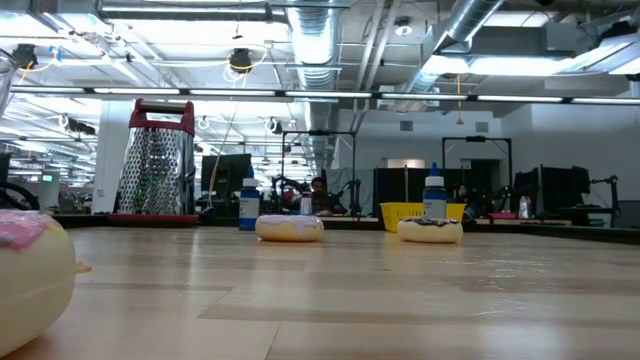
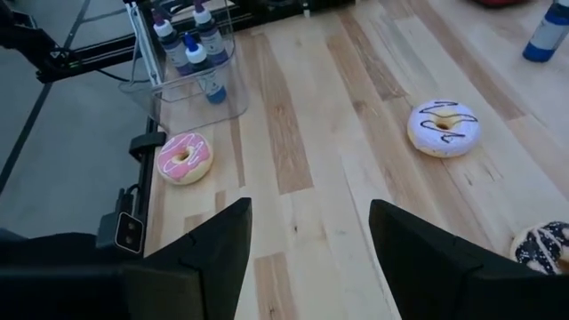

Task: Pick & Place Food Item
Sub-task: Put the right blue food coloring bottle into the transparent bin

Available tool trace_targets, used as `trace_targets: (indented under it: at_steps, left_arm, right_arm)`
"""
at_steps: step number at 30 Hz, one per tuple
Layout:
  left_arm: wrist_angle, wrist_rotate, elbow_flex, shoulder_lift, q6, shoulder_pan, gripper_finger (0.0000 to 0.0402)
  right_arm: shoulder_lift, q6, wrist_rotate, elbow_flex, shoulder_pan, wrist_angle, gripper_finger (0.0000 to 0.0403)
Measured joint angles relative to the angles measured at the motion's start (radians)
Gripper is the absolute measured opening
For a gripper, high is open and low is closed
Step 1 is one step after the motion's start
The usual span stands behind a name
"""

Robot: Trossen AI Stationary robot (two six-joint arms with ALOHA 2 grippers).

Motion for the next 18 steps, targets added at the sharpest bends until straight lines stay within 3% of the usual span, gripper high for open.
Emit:
trace_targets:
  at_steps: [5, 12, 15, 18]
  left_arm:
    - [-0.002, -0.007, 0.0, -0.132, 0.068, 0.176, 0.0158]
    - [-0.01, 0.021, 0.042, -0.163, -0.015, 0.512, 0.0149]
    - [-0.01, 0.111, 0.089, -0.145, -0.018, 0.619, 0.0147]
    - [-0.011, 0.274, 0.128, -0.123, -0.019, 0.707, 0.0149]
  right_arm:
    - [0.0, -0.042, 0.0, 0.0, -0.016, 0.017, 0.0221]
    - [0.0, -0.156, 0.0, 0.0, -0.056, 0.084, 0.0221]
    - [0.0, -0.209, 0.0, 0.0, -0.077, 0.129, 0.0221]
    - [0.0, -0.268, 0.0, 0.0, -0.093, 0.158, 0.0221]
